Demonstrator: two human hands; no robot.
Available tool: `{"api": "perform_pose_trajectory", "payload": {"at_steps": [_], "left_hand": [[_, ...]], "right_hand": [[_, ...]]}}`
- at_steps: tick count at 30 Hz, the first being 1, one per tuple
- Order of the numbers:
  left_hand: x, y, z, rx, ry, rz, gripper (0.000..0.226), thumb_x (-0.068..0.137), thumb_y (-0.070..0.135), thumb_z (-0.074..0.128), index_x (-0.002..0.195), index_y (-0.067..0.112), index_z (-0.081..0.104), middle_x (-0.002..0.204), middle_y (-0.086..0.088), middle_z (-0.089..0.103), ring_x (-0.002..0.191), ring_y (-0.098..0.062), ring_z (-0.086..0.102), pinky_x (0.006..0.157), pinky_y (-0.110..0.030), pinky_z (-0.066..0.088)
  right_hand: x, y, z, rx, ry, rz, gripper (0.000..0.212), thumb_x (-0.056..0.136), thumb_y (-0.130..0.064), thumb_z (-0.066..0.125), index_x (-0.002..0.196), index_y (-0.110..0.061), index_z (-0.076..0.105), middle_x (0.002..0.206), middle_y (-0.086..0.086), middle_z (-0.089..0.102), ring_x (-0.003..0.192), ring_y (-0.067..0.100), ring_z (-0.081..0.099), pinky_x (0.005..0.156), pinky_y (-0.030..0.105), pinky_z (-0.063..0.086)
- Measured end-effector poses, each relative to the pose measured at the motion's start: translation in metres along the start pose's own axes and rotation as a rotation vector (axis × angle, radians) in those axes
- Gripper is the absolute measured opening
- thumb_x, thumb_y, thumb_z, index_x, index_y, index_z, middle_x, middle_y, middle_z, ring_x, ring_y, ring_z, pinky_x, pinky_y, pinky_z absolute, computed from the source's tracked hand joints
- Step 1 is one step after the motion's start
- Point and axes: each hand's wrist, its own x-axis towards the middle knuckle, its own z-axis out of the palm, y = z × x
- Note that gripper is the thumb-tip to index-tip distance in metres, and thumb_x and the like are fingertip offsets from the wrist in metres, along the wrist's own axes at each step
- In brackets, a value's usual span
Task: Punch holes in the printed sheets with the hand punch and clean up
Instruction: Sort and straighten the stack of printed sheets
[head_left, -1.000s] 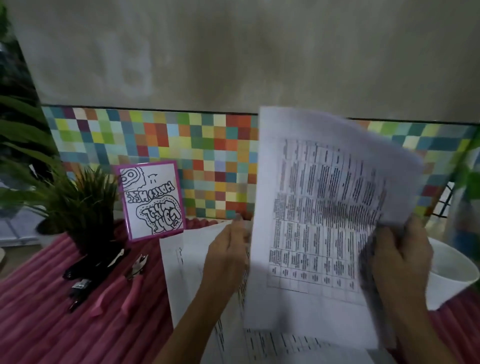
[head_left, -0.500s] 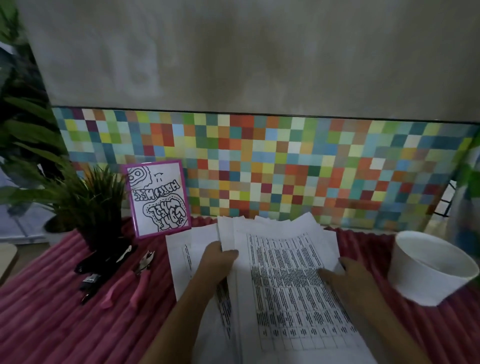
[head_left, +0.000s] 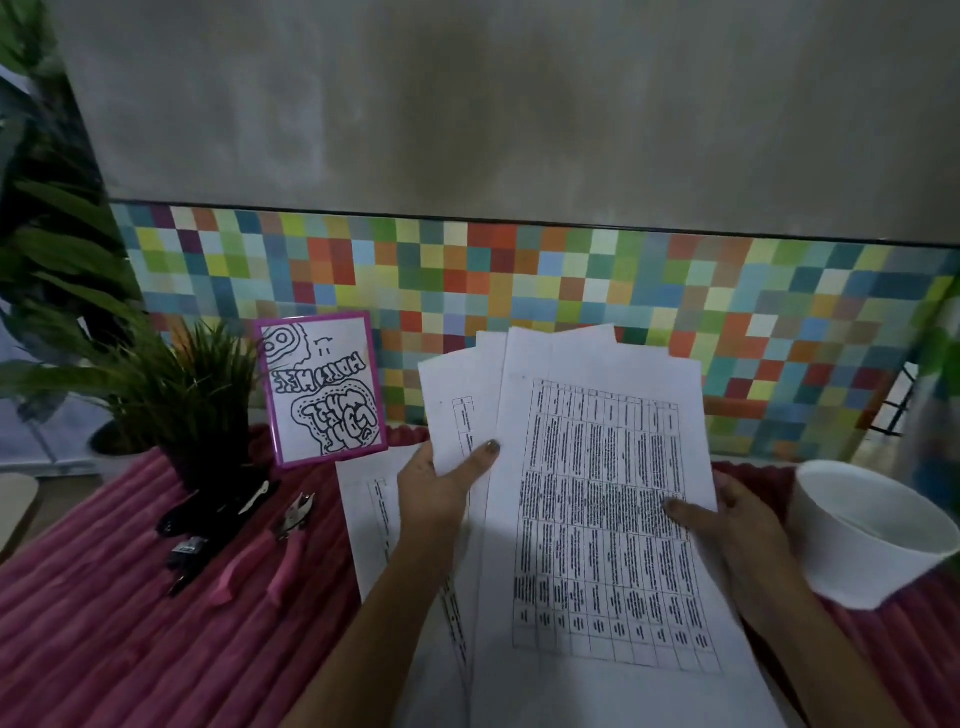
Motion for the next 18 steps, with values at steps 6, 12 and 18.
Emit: {"api": "perform_pose_trajectory", "payload": {"at_steps": [6, 12, 18], "left_hand": [[-0.014, -0.003, 0.011, -0.012, 0.013, 0.108, 0.022, 0.098, 0.021, 0.054, 0.115, 0.010, 0.065, 0.104, -0.003, 0.073, 0.097, -0.008, 0.070, 0.081, -0.023, 0.056], [-0.011, -0.007, 0.020, 0.300, -0.137, 0.077, 0.020, 0.103, 0.035, 0.037, 0.112, 0.022, 0.049, 0.110, 0.000, 0.061, 0.087, 0.001, 0.058, 0.088, -0.026, 0.052], [-0.025, -0.014, 0.022, 0.202, -0.173, 0.188, 0.038, 0.094, 0.027, 0.060, 0.124, 0.013, 0.043, 0.109, 0.001, 0.062, 0.093, 0.004, 0.064, 0.075, -0.011, 0.052]], "right_hand": [[0.004, 0.005, -0.004, 0.082, -0.034, -0.022, 0.044, 0.083, 0.017, 0.053, 0.118, -0.007, 0.062, 0.118, 0.007, 0.069, 0.096, 0.009, 0.070, 0.068, 0.015, 0.056], [0.007, 0.002, -0.010, -0.009, -0.124, -0.022, 0.058, 0.074, 0.021, 0.055, 0.128, -0.001, 0.056, 0.118, 0.012, 0.069, 0.107, 0.024, 0.067, 0.082, 0.028, 0.057], [0.005, -0.011, -0.017, -0.164, -0.207, -0.053, 0.068, 0.048, -0.001, 0.078, 0.114, -0.006, 0.063, 0.105, 0.012, 0.074, 0.092, 0.029, 0.072, 0.064, 0.028, 0.059]]}}
